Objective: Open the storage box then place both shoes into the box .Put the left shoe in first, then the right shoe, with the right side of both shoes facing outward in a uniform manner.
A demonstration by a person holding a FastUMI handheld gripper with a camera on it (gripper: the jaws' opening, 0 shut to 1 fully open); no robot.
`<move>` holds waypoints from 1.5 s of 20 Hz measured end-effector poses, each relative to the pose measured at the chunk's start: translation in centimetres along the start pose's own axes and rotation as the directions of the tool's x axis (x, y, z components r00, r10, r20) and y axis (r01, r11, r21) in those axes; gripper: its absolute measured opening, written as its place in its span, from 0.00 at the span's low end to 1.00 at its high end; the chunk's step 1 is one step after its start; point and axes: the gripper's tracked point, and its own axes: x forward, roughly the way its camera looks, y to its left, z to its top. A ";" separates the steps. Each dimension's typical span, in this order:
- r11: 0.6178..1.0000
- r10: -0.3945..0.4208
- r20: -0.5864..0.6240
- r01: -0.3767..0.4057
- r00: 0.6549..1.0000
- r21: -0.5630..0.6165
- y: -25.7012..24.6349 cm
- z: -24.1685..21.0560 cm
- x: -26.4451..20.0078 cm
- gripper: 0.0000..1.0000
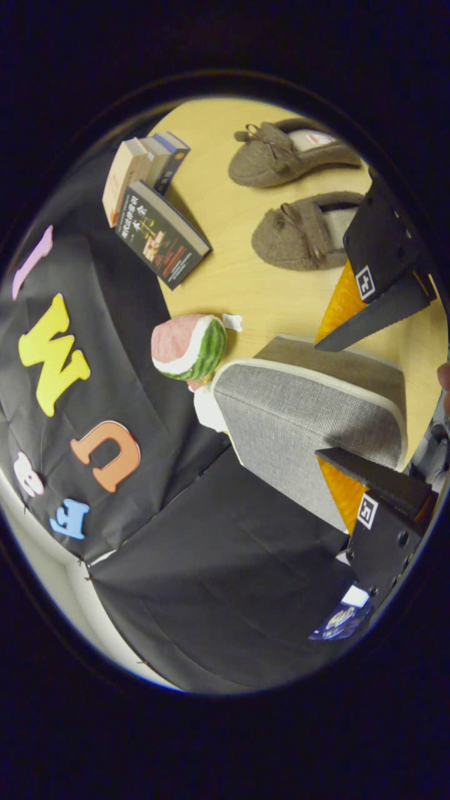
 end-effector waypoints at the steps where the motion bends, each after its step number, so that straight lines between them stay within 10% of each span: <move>1: 1.000 0.013 -0.002 -0.013 1.000 0.021 0.2 0.0 0.4 0.96; 10: 0.962 0.129 -0.081 -0.105 0.988 0.252 1.4 -0.5 2.2 0.95; 13: 0.957 0.145 -0.076 -0.121 0.986 0.262 1.4 1.4 2.6 0.77; 17: 0.965 0.100 -0.024 -0.091 0.995 0.247 1.9 3.1 0.3 0.08; 18: 0.966 0.118 -0.035 -0.106 0.992 0.235 3.0 3.0 0.1 0.04; 30: 0.968 0.249 0.003 -0.248 0.969 -0.040 21.8 9.5 -1.4 0.00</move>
